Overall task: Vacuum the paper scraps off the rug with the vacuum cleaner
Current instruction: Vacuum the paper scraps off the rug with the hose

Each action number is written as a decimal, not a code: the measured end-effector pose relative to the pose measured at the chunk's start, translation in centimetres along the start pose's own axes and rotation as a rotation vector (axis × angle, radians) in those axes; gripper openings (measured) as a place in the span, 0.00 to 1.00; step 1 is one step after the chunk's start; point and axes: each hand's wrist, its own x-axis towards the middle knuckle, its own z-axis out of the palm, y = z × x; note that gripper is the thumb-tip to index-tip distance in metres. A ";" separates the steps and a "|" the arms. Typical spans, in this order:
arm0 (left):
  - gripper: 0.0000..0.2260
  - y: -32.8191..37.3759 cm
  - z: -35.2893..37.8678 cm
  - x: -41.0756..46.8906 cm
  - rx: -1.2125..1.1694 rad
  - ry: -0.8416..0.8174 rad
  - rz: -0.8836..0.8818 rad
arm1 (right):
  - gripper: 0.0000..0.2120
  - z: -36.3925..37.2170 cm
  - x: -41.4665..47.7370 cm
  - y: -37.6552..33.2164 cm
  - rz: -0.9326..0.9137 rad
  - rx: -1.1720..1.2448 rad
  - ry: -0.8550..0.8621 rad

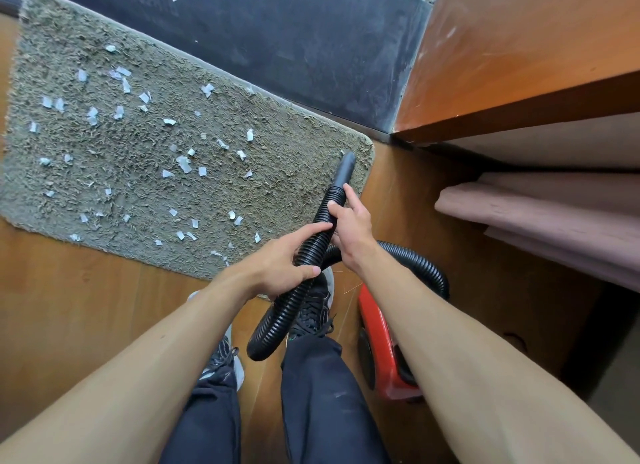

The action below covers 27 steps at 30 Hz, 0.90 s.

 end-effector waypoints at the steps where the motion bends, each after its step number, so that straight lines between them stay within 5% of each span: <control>1: 0.32 0.0 0.1 0.0 -0.008 -0.001 -0.003 | 0.29 0.0 0.0 -0.1 0.003 -0.003 -0.008; 27: 0.31 -3.4 -0.5 -2.9 -0.195 -0.069 -0.037 | 0.28 2.1 -2.9 1.8 0.017 -0.114 -0.075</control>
